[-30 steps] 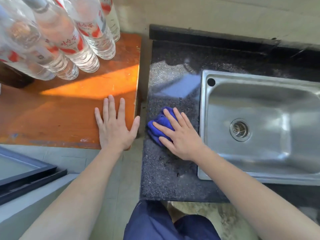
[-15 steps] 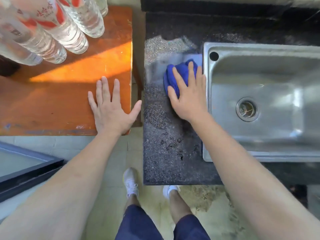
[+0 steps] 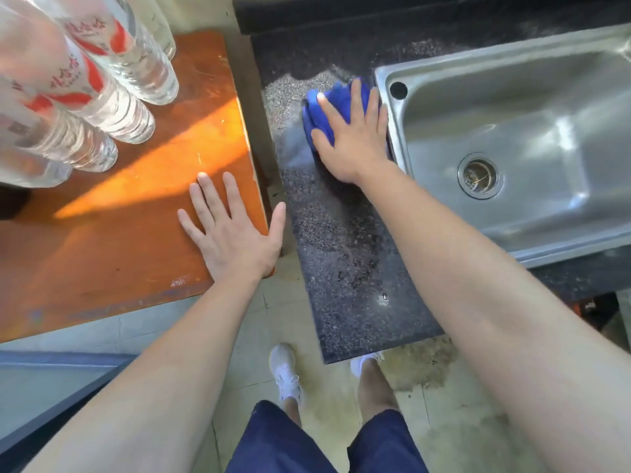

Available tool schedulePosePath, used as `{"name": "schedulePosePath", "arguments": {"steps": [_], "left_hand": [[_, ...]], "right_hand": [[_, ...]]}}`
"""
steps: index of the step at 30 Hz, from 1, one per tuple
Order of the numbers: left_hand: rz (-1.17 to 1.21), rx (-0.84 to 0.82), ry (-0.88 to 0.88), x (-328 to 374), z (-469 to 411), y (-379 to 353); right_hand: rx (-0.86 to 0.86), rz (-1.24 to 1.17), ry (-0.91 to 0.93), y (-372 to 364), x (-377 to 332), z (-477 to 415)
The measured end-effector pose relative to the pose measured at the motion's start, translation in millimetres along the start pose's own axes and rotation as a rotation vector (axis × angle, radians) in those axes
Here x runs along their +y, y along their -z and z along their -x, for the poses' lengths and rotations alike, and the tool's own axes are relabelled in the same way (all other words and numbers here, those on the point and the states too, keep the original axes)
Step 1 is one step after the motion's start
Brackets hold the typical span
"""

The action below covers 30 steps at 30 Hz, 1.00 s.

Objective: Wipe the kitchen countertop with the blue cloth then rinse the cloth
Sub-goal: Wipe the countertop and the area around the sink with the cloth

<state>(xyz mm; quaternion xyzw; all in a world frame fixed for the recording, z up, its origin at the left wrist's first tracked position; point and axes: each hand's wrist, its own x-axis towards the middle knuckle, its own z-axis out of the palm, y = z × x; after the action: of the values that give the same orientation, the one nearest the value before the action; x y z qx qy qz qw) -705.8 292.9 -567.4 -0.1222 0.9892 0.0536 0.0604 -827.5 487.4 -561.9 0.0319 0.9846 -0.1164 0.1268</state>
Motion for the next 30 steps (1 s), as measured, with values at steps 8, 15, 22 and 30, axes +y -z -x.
{"name": "schedulePosePath", "arguments": {"steps": [8,15,22,30], "left_hand": [[0.005,-0.021,-0.002,-2.3,0.5,-0.7],[0.004,-0.007,-0.004,-2.7,0.0,-2.5],[0.013,0.005,-0.008,-5.2,-1.4,-4.4],[0.035,0.011,-0.032,-6.5,1.5,-4.6]], "right_hand": [[0.043,-0.002,0.294,-48.9,11.8,182.8],[0.046,0.064,0.327,-40.7,29.7,133.8],[0.113,0.013,0.201,-49.9,-15.5,120.7],[0.031,0.024,0.429,-73.7,58.1,284.4]]}}
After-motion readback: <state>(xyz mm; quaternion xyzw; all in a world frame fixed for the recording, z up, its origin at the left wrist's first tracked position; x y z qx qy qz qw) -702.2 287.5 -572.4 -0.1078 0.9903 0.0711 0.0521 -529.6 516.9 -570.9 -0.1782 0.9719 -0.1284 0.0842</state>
